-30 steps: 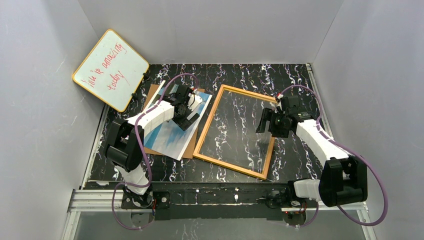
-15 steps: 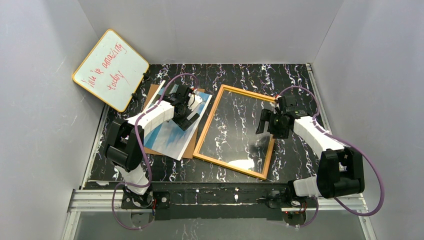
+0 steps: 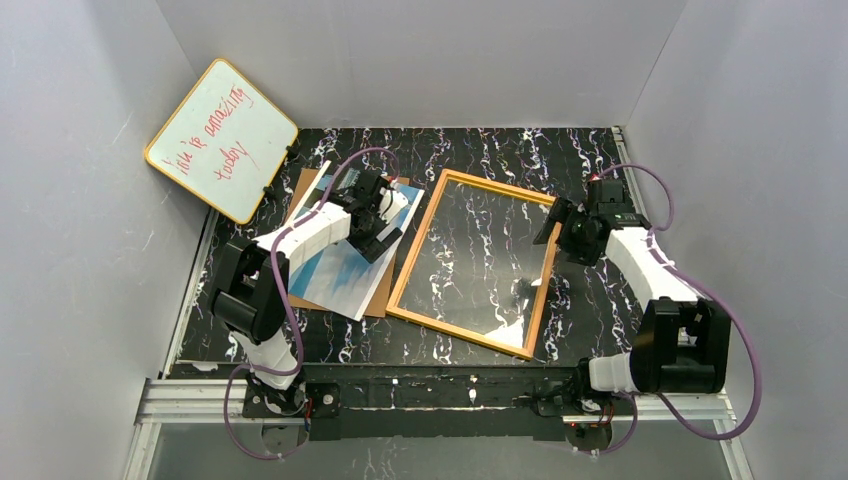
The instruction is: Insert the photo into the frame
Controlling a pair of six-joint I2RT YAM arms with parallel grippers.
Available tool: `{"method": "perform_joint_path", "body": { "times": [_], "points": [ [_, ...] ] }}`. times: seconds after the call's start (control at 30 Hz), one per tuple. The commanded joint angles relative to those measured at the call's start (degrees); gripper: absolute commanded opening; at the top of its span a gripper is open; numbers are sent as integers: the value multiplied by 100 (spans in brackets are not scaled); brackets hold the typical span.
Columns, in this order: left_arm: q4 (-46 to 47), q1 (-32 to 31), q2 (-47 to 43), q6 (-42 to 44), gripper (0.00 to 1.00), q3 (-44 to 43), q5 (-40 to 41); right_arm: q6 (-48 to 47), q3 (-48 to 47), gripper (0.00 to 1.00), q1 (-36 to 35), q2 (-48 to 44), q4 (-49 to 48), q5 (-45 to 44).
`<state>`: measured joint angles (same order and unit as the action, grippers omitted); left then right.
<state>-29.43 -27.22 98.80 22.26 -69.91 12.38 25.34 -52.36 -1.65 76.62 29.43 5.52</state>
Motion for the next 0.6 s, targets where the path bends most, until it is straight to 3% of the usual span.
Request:
{"method": "perform_joint_path", "body": {
  "times": [0.0, 0.57],
  "points": [
    [-160, -167, -52, -104, 98, 19, -147, 136, -380, 95, -34, 339, -196, 286],
    [-30, -398, 106, -153, 98, 112, -104, 242, -63, 85, -33, 882, -627, 664]
  ]
}}
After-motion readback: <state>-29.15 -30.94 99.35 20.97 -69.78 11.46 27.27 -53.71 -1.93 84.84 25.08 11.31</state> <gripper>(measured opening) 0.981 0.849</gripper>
